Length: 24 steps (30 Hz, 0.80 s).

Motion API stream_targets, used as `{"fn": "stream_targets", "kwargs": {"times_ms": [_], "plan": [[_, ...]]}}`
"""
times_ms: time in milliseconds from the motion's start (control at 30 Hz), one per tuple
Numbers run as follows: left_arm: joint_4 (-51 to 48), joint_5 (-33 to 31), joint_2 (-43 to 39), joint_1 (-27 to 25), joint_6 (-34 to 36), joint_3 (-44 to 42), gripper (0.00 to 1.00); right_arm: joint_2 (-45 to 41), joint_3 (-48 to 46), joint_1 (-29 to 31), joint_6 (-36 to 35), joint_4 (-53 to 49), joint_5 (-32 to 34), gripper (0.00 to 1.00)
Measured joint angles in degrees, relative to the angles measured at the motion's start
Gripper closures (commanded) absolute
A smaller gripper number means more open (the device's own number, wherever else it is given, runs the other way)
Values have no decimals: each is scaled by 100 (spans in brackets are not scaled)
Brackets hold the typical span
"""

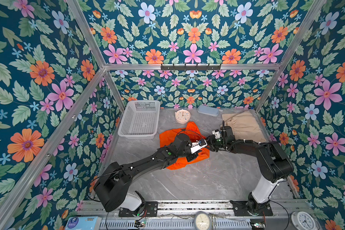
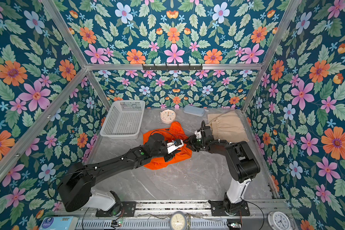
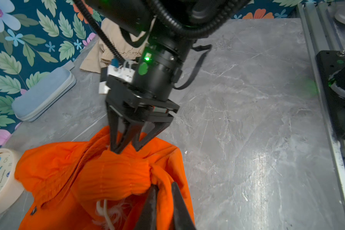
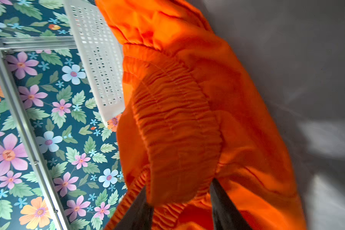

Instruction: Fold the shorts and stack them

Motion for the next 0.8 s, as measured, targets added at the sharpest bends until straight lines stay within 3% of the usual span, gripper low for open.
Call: {"fn": "stream_targets", "kwargs": {"times_ms": [100,233,433,633,800], "plan": [[-9,-11,280,-177,369,33,83,-160,-166,-208,-22,24,17,34],[-57,-63,656,-490,758,50,76,-909,-870,-601,-179,-341,125,31],[-129,-37,1163,-929,1029,168,38,-2380,-1585,-846,-573,-1491,498,30],[-184,127,1084,-1040,981,15,28,-3654,-1742,-732,-970,-2693,876,27],[205,249,470,-839,354,-498,24,-4282,-1694,-164,-1495,-3477,1335,23]]}}
